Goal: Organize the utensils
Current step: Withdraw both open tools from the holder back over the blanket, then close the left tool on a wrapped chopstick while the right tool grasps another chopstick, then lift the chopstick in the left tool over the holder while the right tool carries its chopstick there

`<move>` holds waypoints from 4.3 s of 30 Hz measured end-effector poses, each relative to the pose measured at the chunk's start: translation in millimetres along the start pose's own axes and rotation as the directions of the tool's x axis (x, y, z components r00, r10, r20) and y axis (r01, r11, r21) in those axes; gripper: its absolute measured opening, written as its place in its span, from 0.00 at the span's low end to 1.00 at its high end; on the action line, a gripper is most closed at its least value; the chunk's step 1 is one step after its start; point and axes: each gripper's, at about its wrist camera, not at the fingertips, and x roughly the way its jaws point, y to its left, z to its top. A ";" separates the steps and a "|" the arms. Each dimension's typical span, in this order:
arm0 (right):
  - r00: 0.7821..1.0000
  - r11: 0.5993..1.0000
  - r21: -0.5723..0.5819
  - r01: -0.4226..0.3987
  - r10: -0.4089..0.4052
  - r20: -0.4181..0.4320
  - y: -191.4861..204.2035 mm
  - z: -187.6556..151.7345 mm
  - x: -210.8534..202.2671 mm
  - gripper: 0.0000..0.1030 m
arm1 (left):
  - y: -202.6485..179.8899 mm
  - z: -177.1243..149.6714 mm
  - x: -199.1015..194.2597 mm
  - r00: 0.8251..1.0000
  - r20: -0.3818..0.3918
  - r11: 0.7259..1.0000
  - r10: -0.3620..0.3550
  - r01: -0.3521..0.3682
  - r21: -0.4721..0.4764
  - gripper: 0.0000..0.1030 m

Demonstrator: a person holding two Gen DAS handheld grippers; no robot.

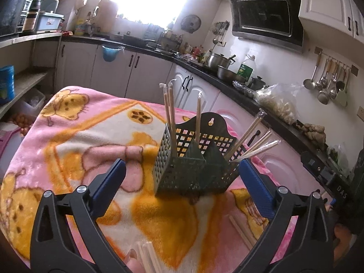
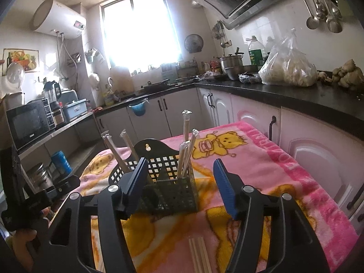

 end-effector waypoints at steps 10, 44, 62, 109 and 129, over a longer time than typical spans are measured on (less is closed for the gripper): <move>0.999 0.999 -0.034 -0.010 0.009 -0.036 5.6 -11.6 -15.1 0.56 | 1.0 -13.9 -14.9 1.000 -0.017 1.000 0.010 -0.010 -0.009 0.89; 0.986 0.989 -0.102 -0.103 0.088 -0.143 18.1 -48.7 -48.5 0.56 | 22.5 -93.8 -42.6 0.973 -0.231 0.998 0.015 -0.029 -0.058 0.10; 0.976 0.992 -0.080 -0.102 0.084 -0.198 6.4 -66.5 -47.3 0.56 | 9.2 -132.4 -10.7 0.920 -0.384 0.997 0.076 -0.078 0.011 0.25; 0.815 0.956 -0.259 -0.137 -0.039 -0.578 11.6 -119.4 100.3 0.10 | -13.6 -116.2 69.3 0.874 -0.475 0.992 0.101 -0.054 0.112 0.26; 0.908 0.954 -0.036 -0.297 0.270 -0.321 4.9 -43.2 30.2 0.06 | -26.3 -73.5 55.2 0.908 -0.417 0.987 -0.034 0.097 0.131 0.01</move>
